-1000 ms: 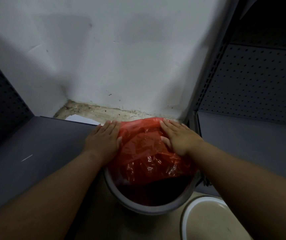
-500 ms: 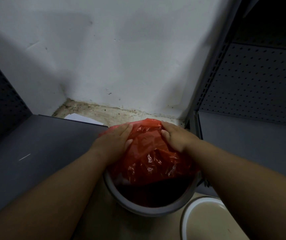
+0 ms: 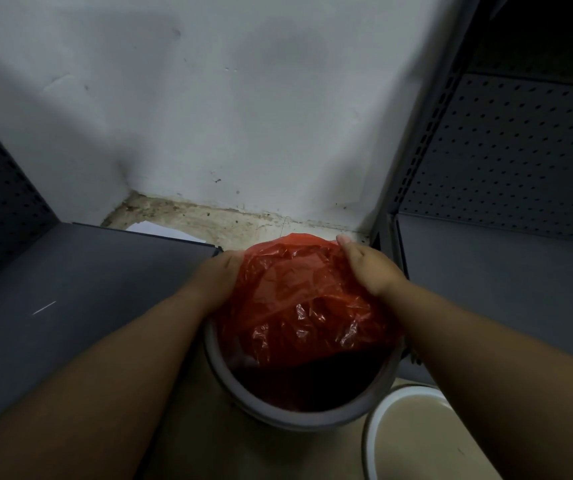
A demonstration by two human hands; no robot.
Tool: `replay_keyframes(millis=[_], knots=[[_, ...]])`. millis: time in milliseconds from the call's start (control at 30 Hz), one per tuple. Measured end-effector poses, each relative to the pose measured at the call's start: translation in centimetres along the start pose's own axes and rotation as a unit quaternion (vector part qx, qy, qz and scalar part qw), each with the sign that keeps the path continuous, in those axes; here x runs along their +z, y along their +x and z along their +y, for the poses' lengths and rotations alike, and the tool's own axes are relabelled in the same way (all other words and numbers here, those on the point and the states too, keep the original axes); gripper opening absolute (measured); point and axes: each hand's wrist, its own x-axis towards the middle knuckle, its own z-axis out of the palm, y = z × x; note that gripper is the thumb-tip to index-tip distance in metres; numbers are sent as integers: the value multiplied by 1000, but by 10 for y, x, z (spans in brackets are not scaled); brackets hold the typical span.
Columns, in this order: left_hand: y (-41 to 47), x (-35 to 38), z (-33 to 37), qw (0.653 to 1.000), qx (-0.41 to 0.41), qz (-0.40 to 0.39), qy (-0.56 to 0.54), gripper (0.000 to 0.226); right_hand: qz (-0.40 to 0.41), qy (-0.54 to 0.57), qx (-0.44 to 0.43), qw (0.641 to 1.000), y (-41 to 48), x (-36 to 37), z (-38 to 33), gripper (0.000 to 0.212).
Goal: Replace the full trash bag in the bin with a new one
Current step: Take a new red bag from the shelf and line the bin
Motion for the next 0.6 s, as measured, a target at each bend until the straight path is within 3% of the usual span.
replay_keyframes(millis=[133,200,267,333,467,600], knots=[[-2,2,-6,998,-56,23,-19,39,88,131,15,987,-13,-2,5,57],[-7,3,-10,993,-89,38,-74,49,144,151,14,978,-20,-1,9,57],[-14,5,-11,988,-107,62,-92,56,204,65,-8,977,-28,2,11,57],[-18,7,-11,991,-84,95,-40,55,246,-40,-29,968,-35,6,13,50],[-32,7,-10,976,-29,201,78,43,191,-113,-41,974,-47,8,22,44],[-49,9,-14,973,-14,218,80,44,73,-108,-52,990,-68,2,26,41]])
